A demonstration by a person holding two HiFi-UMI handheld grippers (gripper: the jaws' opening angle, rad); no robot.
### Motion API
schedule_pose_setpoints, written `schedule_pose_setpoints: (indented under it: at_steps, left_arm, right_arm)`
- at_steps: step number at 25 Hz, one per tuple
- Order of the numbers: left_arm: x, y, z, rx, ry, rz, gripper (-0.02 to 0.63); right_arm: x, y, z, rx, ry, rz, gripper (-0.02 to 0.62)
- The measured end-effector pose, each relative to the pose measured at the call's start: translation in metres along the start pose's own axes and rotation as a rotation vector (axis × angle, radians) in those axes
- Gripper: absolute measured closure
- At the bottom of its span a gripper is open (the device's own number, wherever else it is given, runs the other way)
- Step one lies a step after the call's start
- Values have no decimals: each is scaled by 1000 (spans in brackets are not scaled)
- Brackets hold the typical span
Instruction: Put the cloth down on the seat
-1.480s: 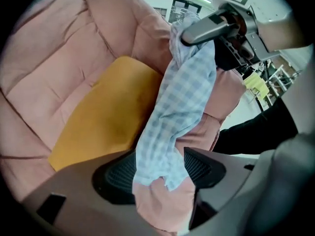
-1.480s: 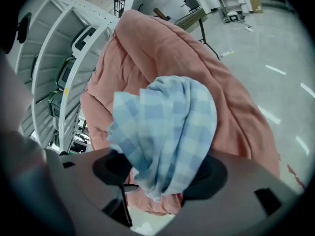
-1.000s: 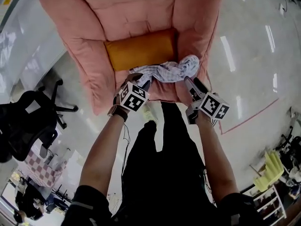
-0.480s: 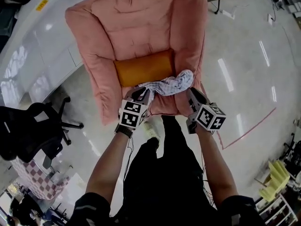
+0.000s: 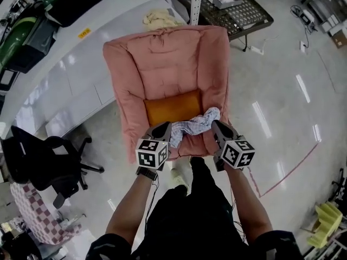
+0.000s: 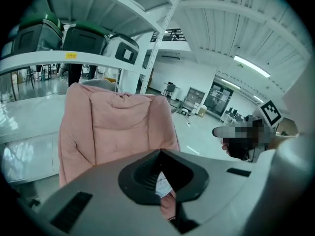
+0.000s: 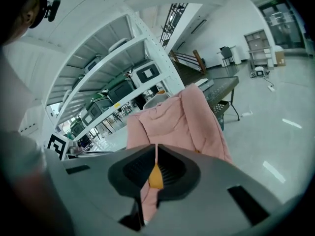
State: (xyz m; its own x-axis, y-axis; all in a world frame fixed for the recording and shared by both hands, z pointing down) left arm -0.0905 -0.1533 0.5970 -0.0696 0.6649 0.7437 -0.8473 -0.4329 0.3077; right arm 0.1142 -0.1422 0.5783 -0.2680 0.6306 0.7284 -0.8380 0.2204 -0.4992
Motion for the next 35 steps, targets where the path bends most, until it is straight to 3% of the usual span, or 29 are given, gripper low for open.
schedule_pose_setpoints:
  at_steps: [9, 21, 35]
  left_arm:
    - [-59, -20, -81, -13, -169, 10, 600]
    - [-129, -47, -182, -19, -386, 41, 600]
    - [-186, -56, -268, -58, -550, 99, 600]
  right_arm:
    - [-59, 70, -49, -58, -132, -228, 586]
    - [-120, 139, -93, -106, -265, -314, 591]
    - [-179, 209, -135, -175, -413, -413, 591]
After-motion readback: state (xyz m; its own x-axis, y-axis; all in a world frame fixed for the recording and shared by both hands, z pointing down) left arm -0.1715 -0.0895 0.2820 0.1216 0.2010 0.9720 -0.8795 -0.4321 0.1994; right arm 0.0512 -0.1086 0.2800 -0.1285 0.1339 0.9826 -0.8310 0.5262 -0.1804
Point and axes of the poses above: the fingertips, and each gripper's own axes: z forward along the fingers, y to its left, x out of its underside, the point moved 3 cm from there along -z, backward along the fingers, and after that the axes turned 1 degree about -y, right-handed, at the moved point
